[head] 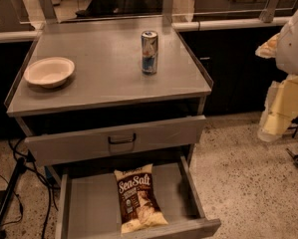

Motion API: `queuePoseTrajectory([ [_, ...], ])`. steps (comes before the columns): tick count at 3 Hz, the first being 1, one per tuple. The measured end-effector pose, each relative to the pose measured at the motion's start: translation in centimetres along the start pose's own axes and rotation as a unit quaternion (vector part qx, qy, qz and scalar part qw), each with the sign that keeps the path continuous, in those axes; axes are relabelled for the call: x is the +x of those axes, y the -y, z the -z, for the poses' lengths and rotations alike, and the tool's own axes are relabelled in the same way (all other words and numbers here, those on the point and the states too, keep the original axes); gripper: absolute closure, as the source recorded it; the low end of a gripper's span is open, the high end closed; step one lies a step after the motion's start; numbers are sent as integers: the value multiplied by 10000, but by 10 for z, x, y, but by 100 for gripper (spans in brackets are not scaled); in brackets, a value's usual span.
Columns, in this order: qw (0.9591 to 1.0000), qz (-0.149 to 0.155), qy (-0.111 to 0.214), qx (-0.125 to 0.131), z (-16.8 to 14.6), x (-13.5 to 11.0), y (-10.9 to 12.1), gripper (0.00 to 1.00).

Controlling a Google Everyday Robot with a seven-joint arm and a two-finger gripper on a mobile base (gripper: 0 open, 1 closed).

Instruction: Pick brown chip bag from middle drawer and place on counter

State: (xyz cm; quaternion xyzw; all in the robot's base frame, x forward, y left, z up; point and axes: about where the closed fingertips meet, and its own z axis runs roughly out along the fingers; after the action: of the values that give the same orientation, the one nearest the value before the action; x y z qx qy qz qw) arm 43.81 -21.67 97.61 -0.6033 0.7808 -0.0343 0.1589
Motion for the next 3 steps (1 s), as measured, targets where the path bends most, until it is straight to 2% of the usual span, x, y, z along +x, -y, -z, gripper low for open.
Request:
queuePoseTrajectory([
  [1, 10000, 1, 0, 1, 0, 0, 0, 0],
  [3, 9994, 173, -193, 238, -18, -24, -11, 0],
])
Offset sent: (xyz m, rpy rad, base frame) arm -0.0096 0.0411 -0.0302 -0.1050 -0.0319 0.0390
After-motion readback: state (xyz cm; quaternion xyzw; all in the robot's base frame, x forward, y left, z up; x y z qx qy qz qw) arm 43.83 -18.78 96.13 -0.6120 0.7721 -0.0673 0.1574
